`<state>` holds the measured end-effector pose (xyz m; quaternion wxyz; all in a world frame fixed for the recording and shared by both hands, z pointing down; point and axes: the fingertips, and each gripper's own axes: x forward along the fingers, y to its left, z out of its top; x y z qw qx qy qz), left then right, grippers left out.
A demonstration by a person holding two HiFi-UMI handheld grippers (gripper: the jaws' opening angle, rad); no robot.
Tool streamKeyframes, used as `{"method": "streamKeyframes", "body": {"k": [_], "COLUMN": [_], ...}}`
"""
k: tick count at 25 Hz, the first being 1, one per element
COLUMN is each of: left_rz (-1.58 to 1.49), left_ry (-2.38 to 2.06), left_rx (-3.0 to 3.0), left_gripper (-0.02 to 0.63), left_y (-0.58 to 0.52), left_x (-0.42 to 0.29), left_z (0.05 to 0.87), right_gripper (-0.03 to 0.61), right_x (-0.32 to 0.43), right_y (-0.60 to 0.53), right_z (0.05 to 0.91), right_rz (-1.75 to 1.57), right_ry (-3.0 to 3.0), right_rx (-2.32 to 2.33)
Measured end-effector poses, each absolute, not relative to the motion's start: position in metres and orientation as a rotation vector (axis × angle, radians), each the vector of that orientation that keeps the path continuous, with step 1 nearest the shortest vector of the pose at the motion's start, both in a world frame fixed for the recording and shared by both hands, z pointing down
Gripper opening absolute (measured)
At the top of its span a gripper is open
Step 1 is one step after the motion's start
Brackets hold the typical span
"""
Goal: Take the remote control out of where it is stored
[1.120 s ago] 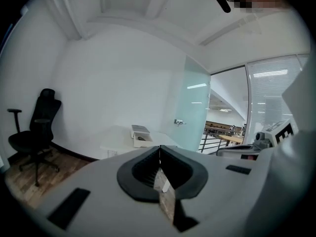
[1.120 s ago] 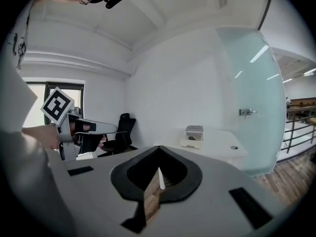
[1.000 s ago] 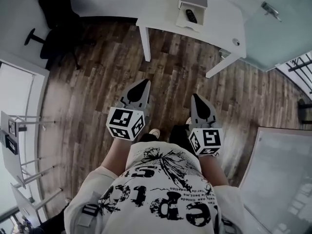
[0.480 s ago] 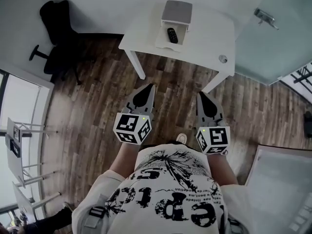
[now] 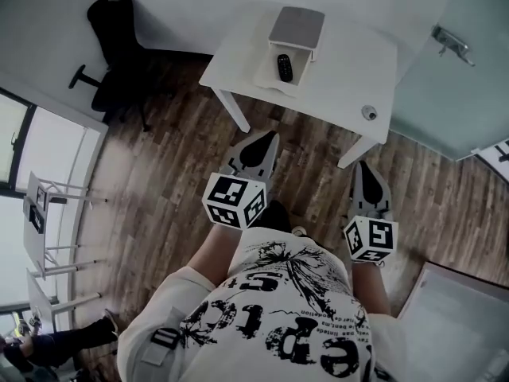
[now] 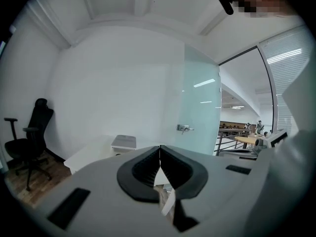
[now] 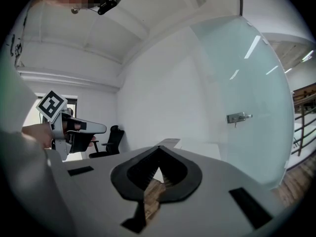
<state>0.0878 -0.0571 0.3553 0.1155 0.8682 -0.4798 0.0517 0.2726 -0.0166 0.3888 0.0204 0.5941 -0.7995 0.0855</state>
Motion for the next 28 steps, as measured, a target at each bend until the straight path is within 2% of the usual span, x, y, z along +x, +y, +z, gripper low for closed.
{"method": "streamKeyframes", "body": {"k": [13,28], "left_rz": [0.132,0.178], "left_ry": [-1.240,-1.139], "left_rx": [2.596,2.593], "left_gripper": [0.009,0.009], "left_y": [-0.168,-0.372], "left_x": [0.118,0.054], "left_z": [0.363,0.375], "right_gripper": [-0.003,-0.003], "right_x": [0.302,0.224], "right_y": [-0.097,-0.315], "right_z": [0.395,0.388], "right_rz": [0.282,0.274], "right_ry": [-2.329,-2.309], "right_rx": [1.971,1.966]}}
